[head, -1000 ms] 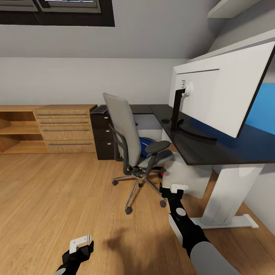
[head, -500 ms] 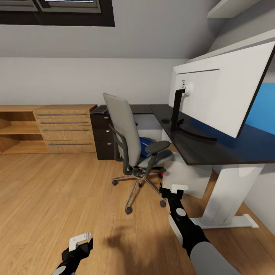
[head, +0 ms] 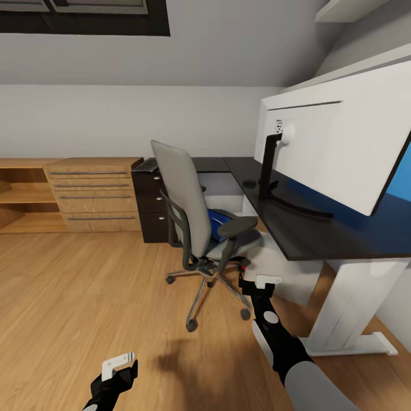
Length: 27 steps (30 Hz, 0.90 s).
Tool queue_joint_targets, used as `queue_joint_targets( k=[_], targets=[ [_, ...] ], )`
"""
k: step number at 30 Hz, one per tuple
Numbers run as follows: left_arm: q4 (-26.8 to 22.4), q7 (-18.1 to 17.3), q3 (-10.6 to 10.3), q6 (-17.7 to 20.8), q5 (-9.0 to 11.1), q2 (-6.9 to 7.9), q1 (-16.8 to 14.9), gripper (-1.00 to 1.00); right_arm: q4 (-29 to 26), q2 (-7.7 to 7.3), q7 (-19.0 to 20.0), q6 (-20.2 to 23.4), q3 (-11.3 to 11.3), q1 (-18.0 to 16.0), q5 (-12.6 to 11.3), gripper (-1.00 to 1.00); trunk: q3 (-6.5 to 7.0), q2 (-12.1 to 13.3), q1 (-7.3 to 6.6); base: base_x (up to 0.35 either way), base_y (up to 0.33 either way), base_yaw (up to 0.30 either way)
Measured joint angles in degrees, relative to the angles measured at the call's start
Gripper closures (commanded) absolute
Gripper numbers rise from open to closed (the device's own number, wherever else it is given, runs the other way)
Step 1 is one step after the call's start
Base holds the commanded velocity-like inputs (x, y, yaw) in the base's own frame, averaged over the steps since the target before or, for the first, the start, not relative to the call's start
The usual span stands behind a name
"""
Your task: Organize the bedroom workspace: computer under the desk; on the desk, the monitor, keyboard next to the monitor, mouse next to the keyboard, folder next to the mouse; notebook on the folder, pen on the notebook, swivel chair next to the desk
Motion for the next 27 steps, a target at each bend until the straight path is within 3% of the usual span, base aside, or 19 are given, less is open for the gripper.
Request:
queue_joint_targets(
  k=[27],
  targets=[
    [1.1, -0.3, 0.0, -0.1, 0.0, 0.03, 0.0, -1.00, 0.0, 0.00, 0.0, 0.0, -0.2, 0.0, 0.0, -1.00, 0.00, 0.0, 0.00, 0.145, 0.000, 0.000]
  ],
)
